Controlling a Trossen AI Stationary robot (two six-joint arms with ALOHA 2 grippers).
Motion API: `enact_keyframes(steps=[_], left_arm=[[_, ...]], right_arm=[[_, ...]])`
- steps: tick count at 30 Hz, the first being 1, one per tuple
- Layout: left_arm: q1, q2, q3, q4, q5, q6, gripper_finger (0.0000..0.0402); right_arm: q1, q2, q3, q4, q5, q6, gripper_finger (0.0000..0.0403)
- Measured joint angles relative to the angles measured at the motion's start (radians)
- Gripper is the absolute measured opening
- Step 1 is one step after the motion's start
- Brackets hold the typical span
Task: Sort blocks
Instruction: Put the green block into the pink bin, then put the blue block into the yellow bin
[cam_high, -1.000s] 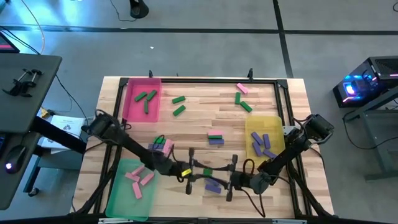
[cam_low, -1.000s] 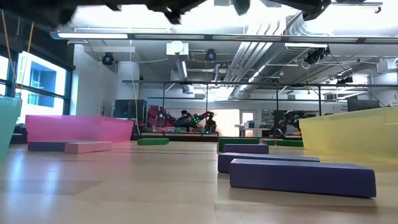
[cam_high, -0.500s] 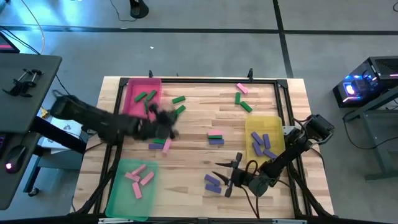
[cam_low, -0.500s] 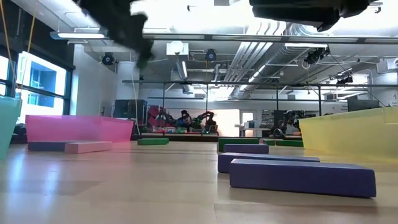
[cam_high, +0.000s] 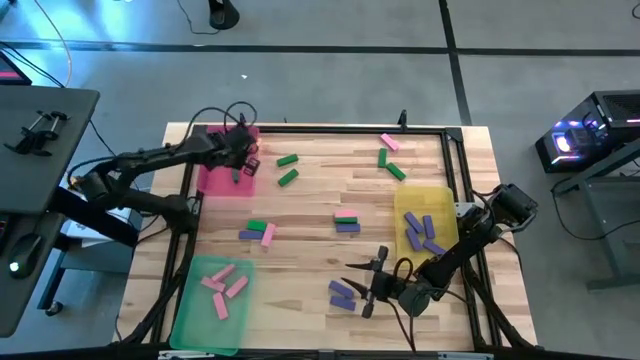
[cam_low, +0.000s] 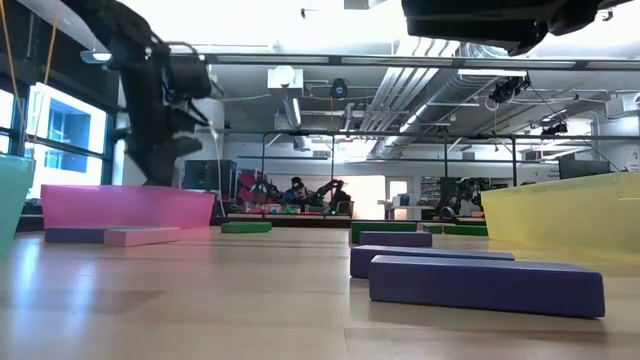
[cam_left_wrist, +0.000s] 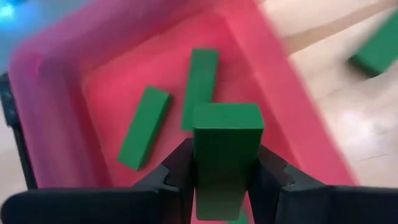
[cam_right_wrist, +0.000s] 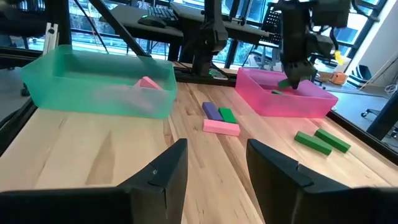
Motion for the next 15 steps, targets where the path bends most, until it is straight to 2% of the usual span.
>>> enact_keyframes(steps=[5, 15], left_arm=[[0.059, 0.075, 0.000, 0.009, 0.043, 0.034, 0.0112], [0.066, 0.149, 0.000, 0.095, 0.094, 0.080, 0.0188]], right_arm=[[0.000, 0.000, 0.000, 0.000, -0.005, 0.004, 0.0149], [0.000, 0.000, 0.000, -0.003, -0.027, 0.004, 0.0149]])
